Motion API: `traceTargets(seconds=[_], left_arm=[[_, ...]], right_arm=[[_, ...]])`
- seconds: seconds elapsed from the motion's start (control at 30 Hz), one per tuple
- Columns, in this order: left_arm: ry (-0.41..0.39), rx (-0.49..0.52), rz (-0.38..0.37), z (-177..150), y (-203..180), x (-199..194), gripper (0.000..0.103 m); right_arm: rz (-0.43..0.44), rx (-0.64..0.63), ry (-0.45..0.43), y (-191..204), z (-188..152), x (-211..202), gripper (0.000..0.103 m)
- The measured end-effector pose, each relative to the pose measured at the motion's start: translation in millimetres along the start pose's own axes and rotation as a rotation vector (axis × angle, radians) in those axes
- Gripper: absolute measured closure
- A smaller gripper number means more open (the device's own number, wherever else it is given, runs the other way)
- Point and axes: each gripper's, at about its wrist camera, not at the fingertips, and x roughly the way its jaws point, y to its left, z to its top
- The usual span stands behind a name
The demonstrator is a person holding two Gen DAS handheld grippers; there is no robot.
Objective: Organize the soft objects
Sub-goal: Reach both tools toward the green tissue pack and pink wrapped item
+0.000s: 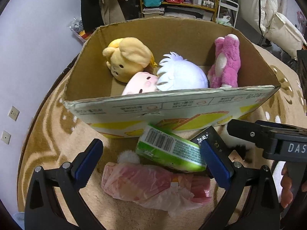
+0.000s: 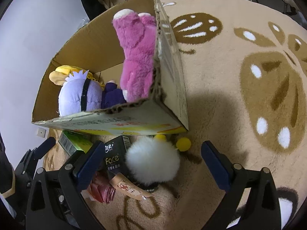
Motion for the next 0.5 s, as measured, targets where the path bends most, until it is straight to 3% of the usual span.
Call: traceTargets(seconds=[0.23, 0.5], left_arm=[[-0.002, 0.007, -0.026, 6, -7, 0, 0.002], [0.028, 0.014, -0.018, 1, -6, 12, 0.002]], right_arm=[[-0.005, 0.001, 0.003, -4, 5, 0, 0.000], [-0.026, -0.042, 0.047, 3, -2, 7, 0.020]])
